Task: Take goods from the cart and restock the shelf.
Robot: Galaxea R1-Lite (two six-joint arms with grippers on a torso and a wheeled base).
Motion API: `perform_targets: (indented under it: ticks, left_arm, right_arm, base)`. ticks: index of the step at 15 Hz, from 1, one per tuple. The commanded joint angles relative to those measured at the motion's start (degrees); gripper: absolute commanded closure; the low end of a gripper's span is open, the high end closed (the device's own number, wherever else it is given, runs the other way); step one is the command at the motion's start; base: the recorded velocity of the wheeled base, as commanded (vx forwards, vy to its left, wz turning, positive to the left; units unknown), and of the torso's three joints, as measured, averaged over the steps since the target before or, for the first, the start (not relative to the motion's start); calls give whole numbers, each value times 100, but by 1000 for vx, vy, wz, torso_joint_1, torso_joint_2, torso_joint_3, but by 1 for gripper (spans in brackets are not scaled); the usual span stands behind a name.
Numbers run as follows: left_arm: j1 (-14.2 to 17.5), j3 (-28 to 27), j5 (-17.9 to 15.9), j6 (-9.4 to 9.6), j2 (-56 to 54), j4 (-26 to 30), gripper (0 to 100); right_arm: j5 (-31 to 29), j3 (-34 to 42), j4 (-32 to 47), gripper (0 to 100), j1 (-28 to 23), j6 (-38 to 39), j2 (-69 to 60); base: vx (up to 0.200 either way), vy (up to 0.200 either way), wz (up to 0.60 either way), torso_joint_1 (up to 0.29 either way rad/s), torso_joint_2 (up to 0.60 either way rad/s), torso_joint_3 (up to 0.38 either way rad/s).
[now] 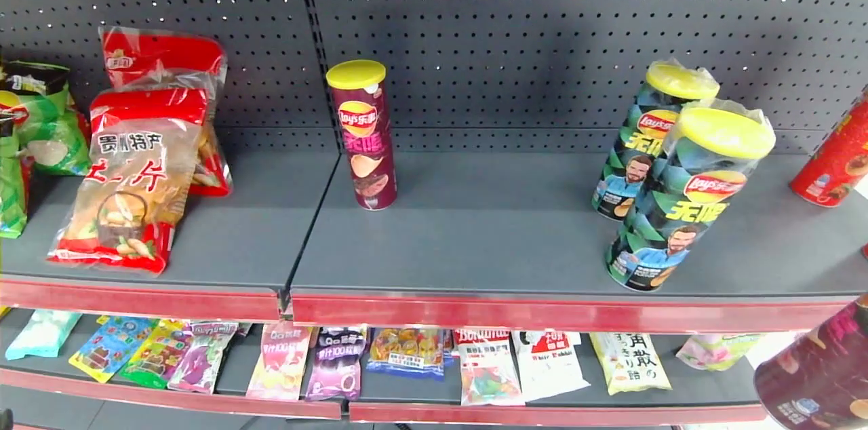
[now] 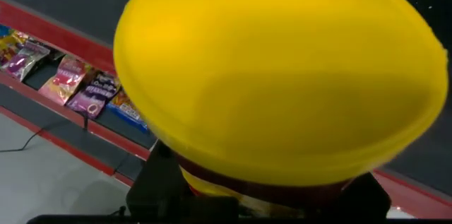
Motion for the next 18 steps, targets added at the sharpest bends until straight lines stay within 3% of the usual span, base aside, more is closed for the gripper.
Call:
perform_targets:
  ticks: [1, 14, 18]
  left_arm:
    - [1, 9, 2, 1, 0, -5, 0]
    - [1, 45, 2, 10, -9, -14, 0]
    - [1, 45, -7, 10, -18, -5, 0]
  right_arm:
    - [3, 9, -2, 100, 3, -2, 14]
    - [39, -26, -11, 100, 29, -2, 14]
    - [65, -79, -19, 100, 38, -11, 5]
  base:
    - [0, 0, 0, 0, 0, 0]
    - [0, 200, 0, 2, 3, 2]
    - [0, 0, 0, 0, 0, 0]
